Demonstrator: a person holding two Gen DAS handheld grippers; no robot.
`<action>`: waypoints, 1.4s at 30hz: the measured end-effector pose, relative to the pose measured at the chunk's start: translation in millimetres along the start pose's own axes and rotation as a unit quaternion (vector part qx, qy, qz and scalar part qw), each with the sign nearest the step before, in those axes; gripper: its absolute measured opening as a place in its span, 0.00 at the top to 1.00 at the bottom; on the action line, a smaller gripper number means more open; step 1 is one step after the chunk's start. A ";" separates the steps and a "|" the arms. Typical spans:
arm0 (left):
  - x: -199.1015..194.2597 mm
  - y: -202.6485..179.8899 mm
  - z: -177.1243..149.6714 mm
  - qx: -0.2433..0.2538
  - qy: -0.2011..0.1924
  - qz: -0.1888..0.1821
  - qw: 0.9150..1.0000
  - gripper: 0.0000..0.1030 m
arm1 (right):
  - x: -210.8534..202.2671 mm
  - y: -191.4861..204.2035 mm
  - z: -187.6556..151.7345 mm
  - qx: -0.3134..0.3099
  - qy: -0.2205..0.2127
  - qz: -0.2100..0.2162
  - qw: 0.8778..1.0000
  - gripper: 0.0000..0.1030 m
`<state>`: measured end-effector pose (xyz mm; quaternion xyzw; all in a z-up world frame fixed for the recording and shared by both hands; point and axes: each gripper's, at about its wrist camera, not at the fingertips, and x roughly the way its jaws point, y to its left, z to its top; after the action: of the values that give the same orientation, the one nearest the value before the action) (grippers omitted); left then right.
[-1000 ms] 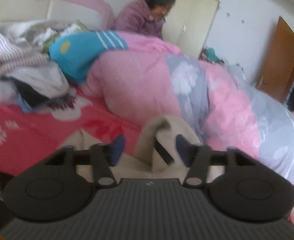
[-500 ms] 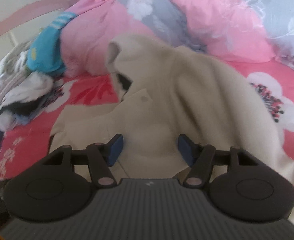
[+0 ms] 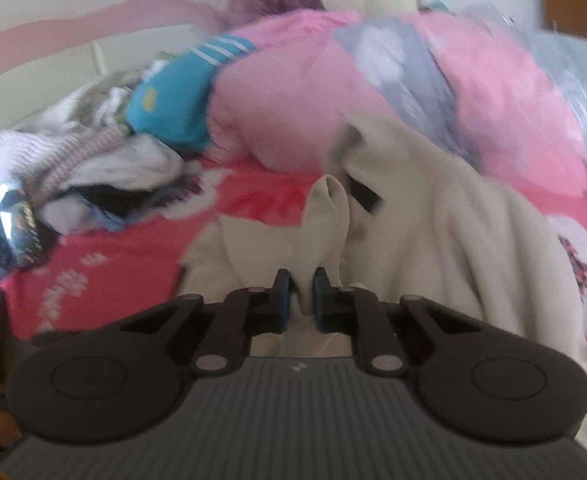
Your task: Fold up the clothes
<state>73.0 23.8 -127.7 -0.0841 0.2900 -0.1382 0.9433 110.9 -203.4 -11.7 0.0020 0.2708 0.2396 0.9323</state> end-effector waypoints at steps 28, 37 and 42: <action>0.3 -2.8 -0.1 0.003 0.001 0.006 1.000 0.76 | 186.8 90.6 148.5 -0.067 0.038 0.077 0.994 0.58; 0.4 0.3 -0.1 -0.005 0.000 0.001 1.000 0.76 | 94.8 35.5 125.0 -0.038 0.034 0.050 0.997 0.20; 0.0 1.5 -0.4 -0.007 -0.001 -0.011 1.000 0.67 | 28.9 -8.0 90.6 0.003 0.037 0.014 0.999 0.15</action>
<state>73.0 25.1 -128.4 -0.0941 0.2890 -0.1459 0.9415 181.7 -186.1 50.0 0.0002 0.3057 0.2519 0.9182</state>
